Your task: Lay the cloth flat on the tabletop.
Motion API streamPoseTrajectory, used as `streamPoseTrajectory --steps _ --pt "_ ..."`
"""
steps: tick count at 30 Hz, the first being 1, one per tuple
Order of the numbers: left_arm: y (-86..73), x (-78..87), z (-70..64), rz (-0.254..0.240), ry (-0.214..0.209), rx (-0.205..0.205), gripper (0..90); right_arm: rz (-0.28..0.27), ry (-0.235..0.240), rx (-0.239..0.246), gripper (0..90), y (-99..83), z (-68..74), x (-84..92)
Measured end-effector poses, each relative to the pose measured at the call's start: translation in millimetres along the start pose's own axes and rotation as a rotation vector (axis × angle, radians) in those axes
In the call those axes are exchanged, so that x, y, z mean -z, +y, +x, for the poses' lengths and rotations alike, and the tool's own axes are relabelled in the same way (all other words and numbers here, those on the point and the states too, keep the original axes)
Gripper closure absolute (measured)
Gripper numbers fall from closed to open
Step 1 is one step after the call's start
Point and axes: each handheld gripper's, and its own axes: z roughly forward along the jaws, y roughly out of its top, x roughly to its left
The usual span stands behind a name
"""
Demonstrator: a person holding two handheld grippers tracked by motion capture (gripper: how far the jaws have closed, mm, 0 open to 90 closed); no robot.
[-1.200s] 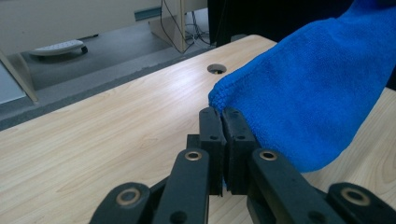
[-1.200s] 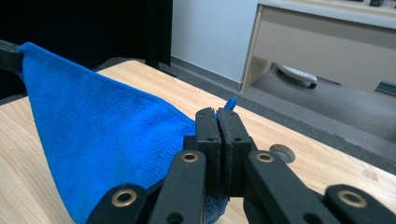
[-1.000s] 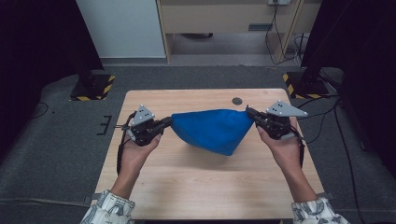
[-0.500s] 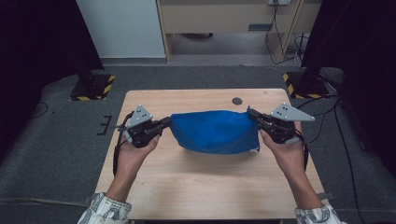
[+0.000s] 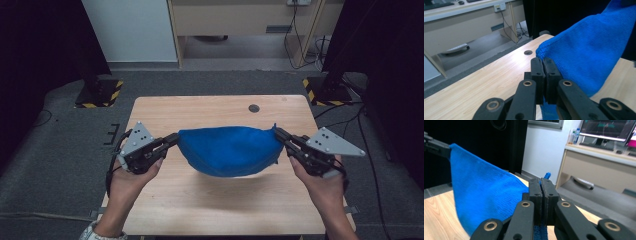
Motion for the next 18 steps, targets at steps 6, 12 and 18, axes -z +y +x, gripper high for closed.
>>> streamPoseTrajectory --steps 6,12,18 --pt "-2.5 -39.2 13.8 0.107 -0.003 0.010 88.1 0.052 -0.026 0.000 87.9 -6.6 -6.2 -9.3" --pt "-27.1 -109.5 48.2 0.199 -0.010 0.099 88.2 0.158 -0.063 -0.075 87.9 -48.7 -42.9 -64.2" --pt "-37.7 -161.2 74.5 0.263 0.011 0.160 88.2 0.231 -0.109 -0.149 87.9 -87.4 -79.3 -109.8"
